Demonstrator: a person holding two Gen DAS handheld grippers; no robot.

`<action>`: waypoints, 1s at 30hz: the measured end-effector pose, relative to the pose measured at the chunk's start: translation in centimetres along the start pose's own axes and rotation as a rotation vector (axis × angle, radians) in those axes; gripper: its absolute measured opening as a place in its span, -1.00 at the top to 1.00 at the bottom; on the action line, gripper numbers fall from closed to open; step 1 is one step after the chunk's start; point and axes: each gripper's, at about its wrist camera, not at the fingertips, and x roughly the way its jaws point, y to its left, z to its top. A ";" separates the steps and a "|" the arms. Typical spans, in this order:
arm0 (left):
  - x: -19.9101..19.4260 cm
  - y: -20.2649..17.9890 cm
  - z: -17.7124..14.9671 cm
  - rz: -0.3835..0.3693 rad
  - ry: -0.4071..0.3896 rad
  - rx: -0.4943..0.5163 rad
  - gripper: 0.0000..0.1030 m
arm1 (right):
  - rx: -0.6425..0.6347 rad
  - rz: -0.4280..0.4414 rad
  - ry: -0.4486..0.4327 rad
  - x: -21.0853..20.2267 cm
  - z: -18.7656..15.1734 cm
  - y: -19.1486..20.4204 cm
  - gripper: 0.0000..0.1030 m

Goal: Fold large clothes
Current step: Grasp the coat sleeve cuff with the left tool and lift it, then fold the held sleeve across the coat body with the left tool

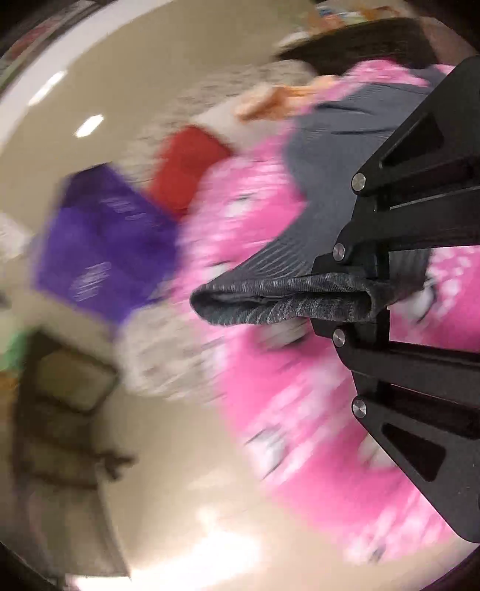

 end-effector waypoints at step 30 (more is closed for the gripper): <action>5.5 -40.6 -22.7 -0.431 0.335 0.586 0.90 | 0.193 -0.407 -0.118 -12.2 -4.5 -9.7 -0.97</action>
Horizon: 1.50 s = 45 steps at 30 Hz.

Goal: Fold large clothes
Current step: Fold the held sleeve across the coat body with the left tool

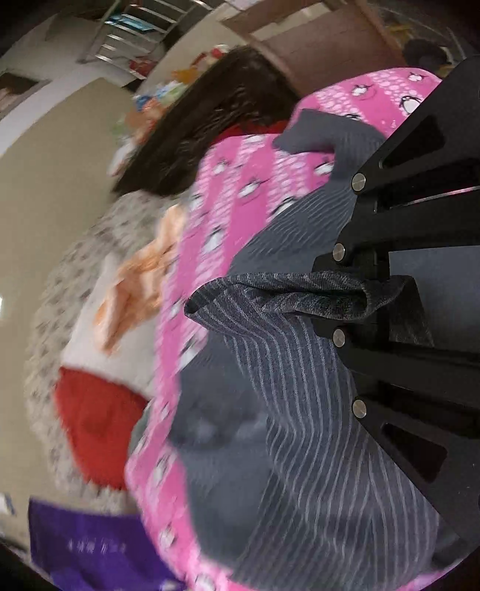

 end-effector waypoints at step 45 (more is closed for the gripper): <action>-3.7 22.6 -5.2 0.498 0.011 -0.083 0.54 | -0.224 0.344 0.002 22.5 19.5 14.4 0.48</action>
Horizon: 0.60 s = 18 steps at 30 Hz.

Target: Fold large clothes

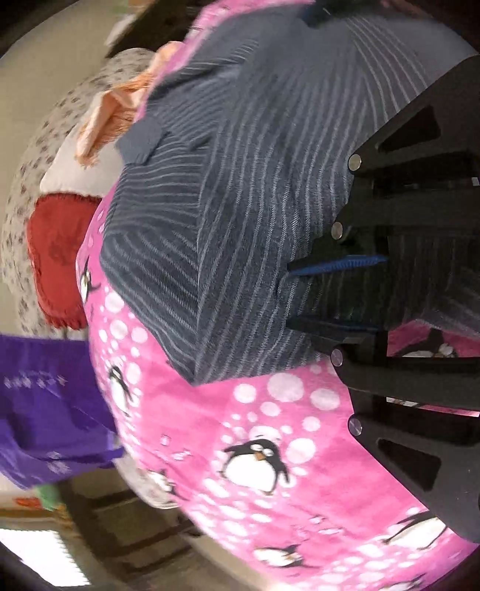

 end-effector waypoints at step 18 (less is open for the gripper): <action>-6.3 -0.4 -8.3 -0.114 0.003 0.017 0.49 | 0.592 -0.158 -0.120 -13.8 -2.8 -32.4 0.27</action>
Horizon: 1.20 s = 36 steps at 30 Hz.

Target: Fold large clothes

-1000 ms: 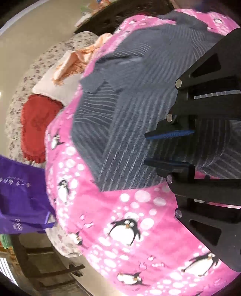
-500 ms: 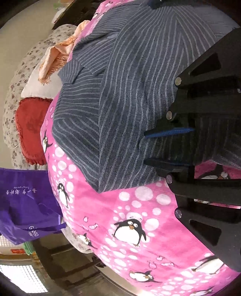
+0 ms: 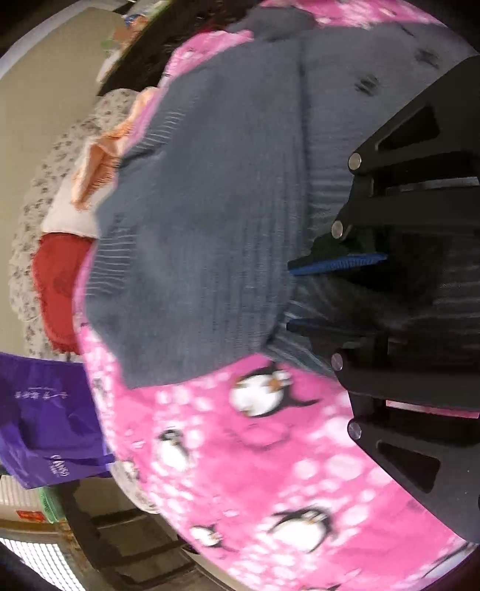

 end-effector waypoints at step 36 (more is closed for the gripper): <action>-2.7 0.9 2.2 -0.033 0.000 -0.067 -0.02 | -0.066 0.246 -0.110 -12.8 -7.8 12.0 0.92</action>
